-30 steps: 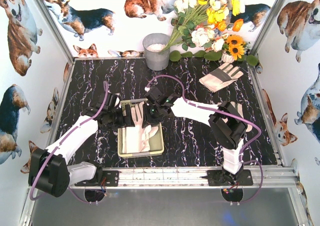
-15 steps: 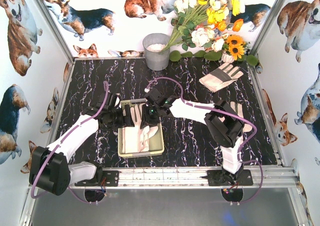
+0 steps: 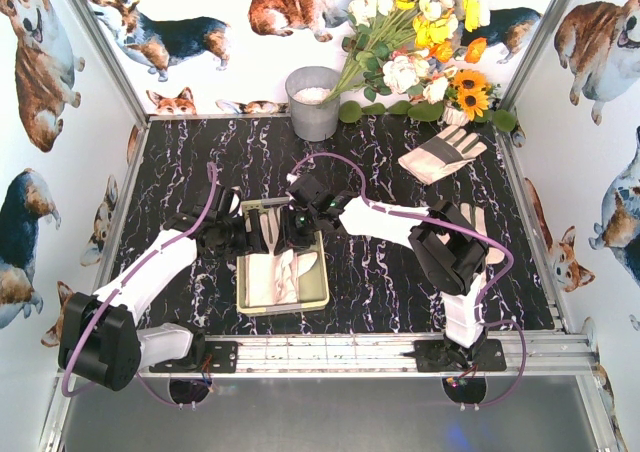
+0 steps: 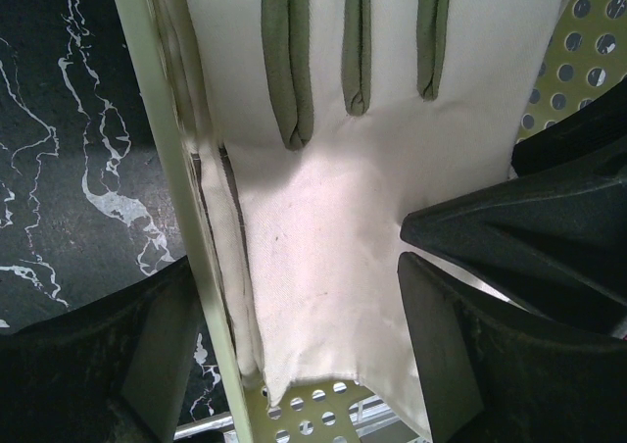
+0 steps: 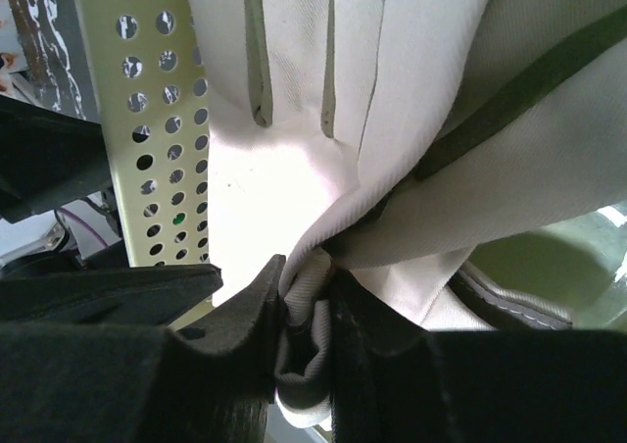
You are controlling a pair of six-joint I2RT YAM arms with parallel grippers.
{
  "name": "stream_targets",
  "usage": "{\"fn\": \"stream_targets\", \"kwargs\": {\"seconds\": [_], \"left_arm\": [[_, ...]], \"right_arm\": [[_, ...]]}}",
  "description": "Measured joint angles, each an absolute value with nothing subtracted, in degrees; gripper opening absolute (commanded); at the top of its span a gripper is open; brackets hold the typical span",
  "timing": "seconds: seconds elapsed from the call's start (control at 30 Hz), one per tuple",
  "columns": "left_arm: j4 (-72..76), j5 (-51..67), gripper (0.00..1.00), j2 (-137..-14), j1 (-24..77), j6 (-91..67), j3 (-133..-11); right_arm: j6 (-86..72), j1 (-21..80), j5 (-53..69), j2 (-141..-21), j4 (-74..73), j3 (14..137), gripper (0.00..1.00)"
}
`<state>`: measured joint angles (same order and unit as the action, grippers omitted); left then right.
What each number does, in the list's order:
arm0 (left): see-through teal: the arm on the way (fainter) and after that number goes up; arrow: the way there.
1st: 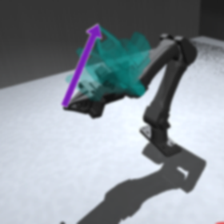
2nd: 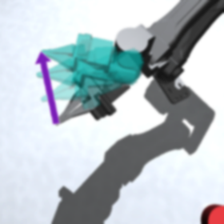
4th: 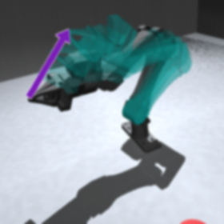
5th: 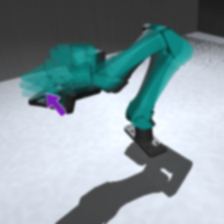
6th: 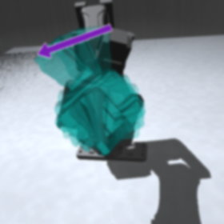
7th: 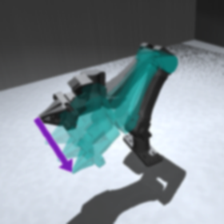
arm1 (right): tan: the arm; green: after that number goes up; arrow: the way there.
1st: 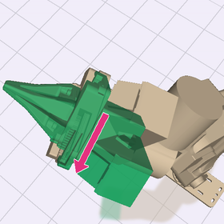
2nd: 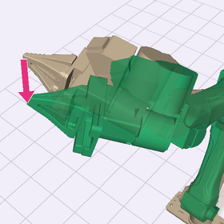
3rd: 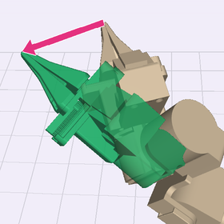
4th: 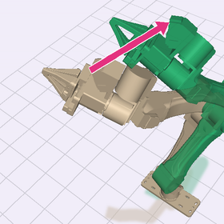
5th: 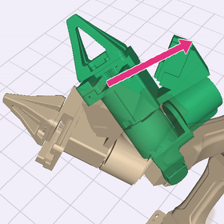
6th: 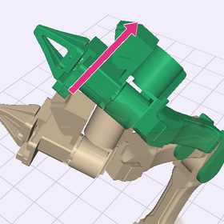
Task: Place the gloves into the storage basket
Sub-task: Place the glove in the bin.
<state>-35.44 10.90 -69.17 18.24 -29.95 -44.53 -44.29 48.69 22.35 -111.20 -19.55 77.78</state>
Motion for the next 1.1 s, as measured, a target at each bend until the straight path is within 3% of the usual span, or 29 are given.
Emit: {"fn": "stream_targets", "kwargs": {"seconds": [0.43, 1.1], "left_arm": [[-34.9, 10.9, 0.67, -69.2, 18.2, -30.7, -44.3], [-34.1, 11.2, 0.65, -69.4, 18.2, -31.2, -44.1]], "right_arm": [[-47.4, 48.6, 18.0, -111.4, -22.5, 76.1, 0.00], [-65.3, 48.8, 18.0, -110.1, -15.9, 73.3, 0.00]]}}
